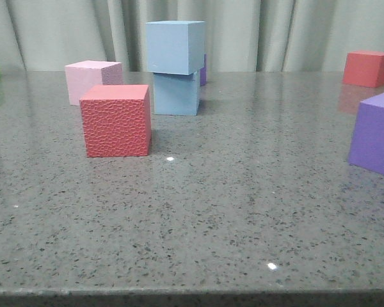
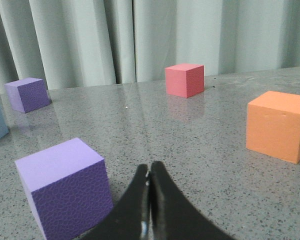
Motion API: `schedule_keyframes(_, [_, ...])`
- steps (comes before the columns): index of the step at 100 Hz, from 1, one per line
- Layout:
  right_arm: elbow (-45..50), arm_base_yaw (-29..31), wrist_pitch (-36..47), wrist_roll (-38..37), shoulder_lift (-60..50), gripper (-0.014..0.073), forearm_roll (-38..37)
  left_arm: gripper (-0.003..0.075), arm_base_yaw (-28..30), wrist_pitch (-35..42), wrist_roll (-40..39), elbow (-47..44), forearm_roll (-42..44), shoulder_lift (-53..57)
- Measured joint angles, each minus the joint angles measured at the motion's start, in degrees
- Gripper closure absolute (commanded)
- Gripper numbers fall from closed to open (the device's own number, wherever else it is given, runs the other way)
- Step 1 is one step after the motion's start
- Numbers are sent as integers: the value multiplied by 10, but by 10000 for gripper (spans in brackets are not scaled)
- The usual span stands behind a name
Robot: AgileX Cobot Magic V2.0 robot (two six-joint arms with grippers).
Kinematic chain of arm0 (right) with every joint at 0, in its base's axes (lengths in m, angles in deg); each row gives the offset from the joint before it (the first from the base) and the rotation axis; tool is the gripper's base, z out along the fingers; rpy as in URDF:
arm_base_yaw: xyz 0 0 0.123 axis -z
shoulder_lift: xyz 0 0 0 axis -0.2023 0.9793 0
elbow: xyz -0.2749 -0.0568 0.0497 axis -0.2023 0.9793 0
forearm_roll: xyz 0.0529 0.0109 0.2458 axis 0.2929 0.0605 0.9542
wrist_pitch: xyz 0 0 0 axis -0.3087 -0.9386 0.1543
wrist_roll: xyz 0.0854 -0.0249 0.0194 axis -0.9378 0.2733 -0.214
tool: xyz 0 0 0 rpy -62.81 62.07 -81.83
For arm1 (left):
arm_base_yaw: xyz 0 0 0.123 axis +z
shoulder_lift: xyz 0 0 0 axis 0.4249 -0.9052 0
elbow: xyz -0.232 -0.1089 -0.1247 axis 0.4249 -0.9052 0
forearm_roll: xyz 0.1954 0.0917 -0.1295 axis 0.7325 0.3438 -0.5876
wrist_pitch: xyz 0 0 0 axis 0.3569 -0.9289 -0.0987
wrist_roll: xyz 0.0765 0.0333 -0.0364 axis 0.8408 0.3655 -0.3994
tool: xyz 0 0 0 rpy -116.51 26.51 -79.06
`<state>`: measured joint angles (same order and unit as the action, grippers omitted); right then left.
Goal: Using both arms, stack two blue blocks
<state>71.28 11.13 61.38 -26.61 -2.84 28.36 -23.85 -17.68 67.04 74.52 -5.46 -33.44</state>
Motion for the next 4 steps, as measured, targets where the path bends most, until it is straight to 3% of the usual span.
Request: schedule_keyframes(4, [0,0,0,0,0,661,0,738,0,0,0,0,0,0])
